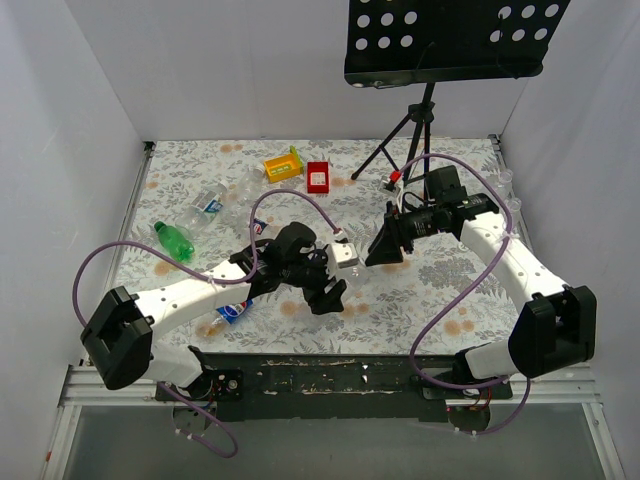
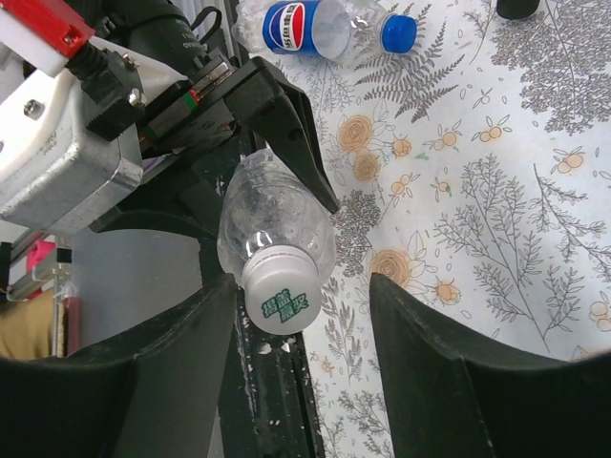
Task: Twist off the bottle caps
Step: Unscrew the bottle cap from the plastic bottle.
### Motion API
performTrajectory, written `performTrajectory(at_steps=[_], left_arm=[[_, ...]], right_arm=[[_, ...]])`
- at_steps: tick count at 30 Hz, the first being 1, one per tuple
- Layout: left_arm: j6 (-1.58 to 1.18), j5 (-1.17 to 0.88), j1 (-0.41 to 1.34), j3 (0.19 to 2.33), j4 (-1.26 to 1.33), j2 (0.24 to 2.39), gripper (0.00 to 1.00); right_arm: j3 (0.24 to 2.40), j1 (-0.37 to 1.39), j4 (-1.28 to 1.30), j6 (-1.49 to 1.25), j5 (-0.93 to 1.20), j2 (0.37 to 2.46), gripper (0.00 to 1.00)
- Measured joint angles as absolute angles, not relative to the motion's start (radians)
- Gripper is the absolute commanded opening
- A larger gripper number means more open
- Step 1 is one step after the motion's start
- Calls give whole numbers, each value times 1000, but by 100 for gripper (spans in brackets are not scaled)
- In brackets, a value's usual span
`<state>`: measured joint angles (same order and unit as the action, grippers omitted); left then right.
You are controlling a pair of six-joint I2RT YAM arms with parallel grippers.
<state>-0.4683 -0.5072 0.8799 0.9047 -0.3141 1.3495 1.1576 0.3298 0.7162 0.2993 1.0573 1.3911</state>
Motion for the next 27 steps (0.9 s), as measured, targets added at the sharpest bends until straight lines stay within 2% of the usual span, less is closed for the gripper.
performTrajectory(at_steps=[7, 10, 15, 19, 21, 27], left_arm=[[-458, -502, 880, 914, -327, 1353, 17], [-448, -502, 880, 914, -334, 1353, 17], [-429, -500, 881, 914, -332, 1353, 17], [-420, -495, 881, 914, -329, 1353, 17], [-416, -493, 881, 914, -329, 1353, 17], [-407, -493, 881, 914, -324, 1352, 17]], right_arm=[[1158, 330, 723, 294, 1089, 1393, 35], [1158, 331, 734, 305, 1095, 1394, 36], [1158, 330, 761, 341, 1105, 1396, 51], [1158, 331, 771, 360, 1114, 1396, 49], [1158, 331, 777, 367, 1115, 1396, 42], [1169, 332, 796, 395, 1119, 1396, 12]])
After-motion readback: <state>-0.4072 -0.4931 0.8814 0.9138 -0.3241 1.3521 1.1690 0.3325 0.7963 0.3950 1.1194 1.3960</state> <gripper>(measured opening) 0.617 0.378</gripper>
